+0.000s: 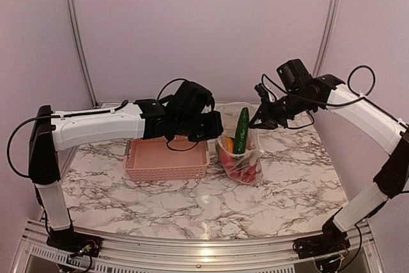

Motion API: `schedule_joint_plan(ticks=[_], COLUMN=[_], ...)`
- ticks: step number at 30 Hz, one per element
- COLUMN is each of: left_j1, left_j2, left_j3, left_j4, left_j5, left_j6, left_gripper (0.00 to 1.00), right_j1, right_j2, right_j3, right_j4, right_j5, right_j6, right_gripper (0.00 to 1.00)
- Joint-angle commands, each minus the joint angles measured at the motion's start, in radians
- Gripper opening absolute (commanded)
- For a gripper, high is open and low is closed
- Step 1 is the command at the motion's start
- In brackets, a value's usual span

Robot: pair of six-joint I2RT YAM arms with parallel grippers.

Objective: Place the food in the zip-top bag and seal the zipper
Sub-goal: Adjust the zipper food storage bag at the center of the board.

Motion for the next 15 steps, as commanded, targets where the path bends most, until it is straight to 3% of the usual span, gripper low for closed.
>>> schedule_joint_plan(ticks=[1,6,11,15], left_j1=[-0.007,0.004,0.032,0.032], left_j2=[-0.004,0.021,0.118,0.135], left_j3=[0.179,0.155,0.164,0.185], left_j4=[0.027,-0.001,0.017,0.057], left_j5=[0.056,0.001,0.148,0.138], left_j6=[0.062,0.110,0.070,0.053], left_gripper=[0.00,0.00,0.00,0.00], right_j1=[0.010,-0.021,-0.013,-0.003], right_j2=[0.014,0.002,-0.015,0.017], right_j3=[0.193,0.188,0.190,0.197], right_j4=[-0.157,-0.159,-0.087,-0.130], right_j5=[0.193,0.232,0.155,0.128], right_j6=[-0.047,-0.027,-0.008,-0.059], right_gripper=[0.00,0.00,0.00,0.00])
